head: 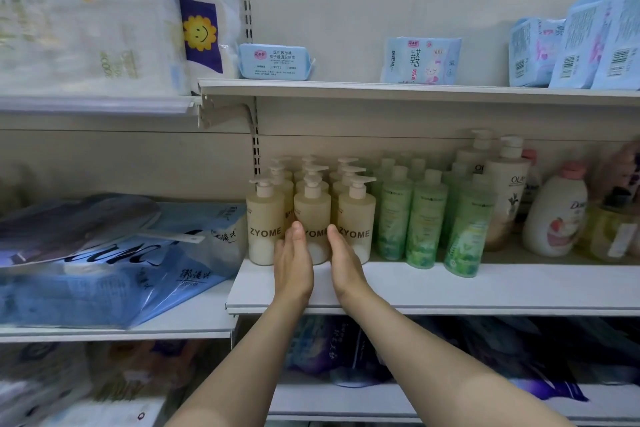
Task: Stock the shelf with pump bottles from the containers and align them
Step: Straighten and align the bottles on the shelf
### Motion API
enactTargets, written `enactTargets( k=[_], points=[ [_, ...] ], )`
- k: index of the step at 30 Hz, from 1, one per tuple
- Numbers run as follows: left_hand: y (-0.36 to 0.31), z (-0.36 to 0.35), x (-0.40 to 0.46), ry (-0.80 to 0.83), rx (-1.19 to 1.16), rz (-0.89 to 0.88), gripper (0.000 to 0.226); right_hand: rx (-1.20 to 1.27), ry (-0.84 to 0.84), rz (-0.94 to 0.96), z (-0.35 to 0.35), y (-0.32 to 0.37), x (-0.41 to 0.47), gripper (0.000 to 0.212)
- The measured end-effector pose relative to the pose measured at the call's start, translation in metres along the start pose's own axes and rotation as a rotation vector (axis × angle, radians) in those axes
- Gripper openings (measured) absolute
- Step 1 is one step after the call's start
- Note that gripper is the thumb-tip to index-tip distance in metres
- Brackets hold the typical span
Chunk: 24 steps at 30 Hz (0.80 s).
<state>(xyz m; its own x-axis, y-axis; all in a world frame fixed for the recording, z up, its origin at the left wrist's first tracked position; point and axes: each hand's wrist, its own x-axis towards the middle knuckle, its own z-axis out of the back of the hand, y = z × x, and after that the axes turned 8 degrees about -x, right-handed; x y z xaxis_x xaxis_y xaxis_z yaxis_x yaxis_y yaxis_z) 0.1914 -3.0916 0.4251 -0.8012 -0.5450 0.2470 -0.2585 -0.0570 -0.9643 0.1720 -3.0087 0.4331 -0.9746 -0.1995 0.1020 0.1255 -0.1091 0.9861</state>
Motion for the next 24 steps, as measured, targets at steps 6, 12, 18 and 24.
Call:
enactTargets(
  k=[6,12,18,24],
  points=[
    [0.002,0.003,-0.001,0.032,0.02,-0.03,0.064,-0.04,-0.112,0.115,0.009,0.022,-0.008,0.062],
    [0.002,0.003,-0.003,0.017,0.002,-0.047,0.06,-0.023,-0.284,0.2,0.033,0.058,-0.002,0.051],
    [0.003,0.003,-0.01,-0.028,0.057,-0.092,0.058,-0.024,-0.447,0.19,0.052,0.03,-0.001,0.038],
    [0.0,-0.018,-0.036,-0.044,0.16,-0.319,0.062,-0.019,-0.296,0.074,0.055,-0.002,0.012,0.035]
  ],
)
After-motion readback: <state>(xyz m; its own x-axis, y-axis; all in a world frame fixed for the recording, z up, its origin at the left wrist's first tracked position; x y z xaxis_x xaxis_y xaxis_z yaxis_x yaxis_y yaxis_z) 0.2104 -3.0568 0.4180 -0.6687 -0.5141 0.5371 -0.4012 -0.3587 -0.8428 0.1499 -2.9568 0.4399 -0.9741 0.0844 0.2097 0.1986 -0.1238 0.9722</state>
